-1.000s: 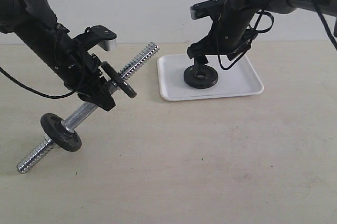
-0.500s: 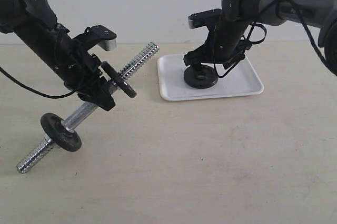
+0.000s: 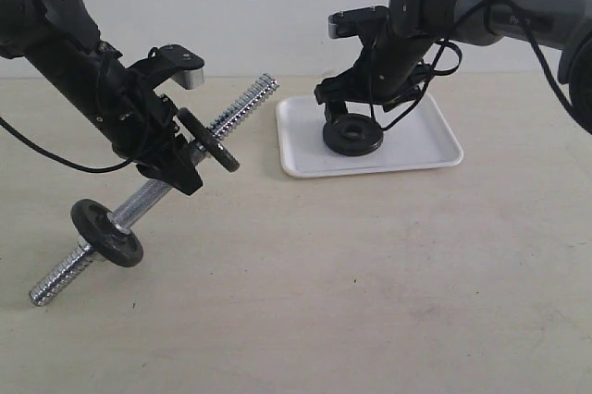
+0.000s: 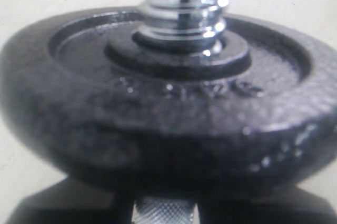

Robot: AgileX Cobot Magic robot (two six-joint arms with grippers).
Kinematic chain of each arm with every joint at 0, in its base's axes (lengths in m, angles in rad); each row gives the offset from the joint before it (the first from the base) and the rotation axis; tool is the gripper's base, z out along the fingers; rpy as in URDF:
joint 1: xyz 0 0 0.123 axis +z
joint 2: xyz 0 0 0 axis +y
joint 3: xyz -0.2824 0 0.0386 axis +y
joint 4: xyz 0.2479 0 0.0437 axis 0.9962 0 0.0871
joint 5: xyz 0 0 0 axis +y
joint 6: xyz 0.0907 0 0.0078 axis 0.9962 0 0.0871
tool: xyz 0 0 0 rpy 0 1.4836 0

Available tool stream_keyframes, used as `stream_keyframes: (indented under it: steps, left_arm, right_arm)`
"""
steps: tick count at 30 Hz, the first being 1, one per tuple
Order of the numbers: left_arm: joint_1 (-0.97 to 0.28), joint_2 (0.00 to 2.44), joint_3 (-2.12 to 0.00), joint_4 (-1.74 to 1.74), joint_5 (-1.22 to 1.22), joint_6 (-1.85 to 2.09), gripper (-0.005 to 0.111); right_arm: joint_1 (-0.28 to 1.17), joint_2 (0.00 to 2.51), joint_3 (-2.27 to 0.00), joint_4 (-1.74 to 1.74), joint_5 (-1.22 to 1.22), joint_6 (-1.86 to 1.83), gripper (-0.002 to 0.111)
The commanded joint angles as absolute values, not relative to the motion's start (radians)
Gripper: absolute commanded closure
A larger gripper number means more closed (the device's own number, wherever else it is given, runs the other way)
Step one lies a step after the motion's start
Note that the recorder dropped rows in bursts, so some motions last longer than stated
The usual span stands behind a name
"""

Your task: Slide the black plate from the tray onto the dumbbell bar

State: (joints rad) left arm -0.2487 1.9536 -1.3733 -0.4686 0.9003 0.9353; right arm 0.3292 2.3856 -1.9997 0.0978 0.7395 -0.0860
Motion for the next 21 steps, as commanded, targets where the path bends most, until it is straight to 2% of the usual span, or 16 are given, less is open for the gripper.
stream_keyframes:
  steps: [1, 7, 21]
  left_arm:
    - [-0.249, 1.892, -1.400, -0.556, 0.886, 0.913, 0.102]
    - [-0.249, 1.892, -1.400, -0.556, 0.889, 0.913, 0.102]
    - [-0.249, 1.892, -1.400, -0.556, 0.887, 0.913, 0.102]
  right_arm:
    - [0.328, 2.407, -2.017, 0.097, 0.705, -0.076, 0.026]
    - [0.328, 2.467, -2.085, 0.097, 0.739, -0.054, 0.026]
    - [0.328, 2.491, -2.086, 0.106, 0.849, -0.033, 0.026]
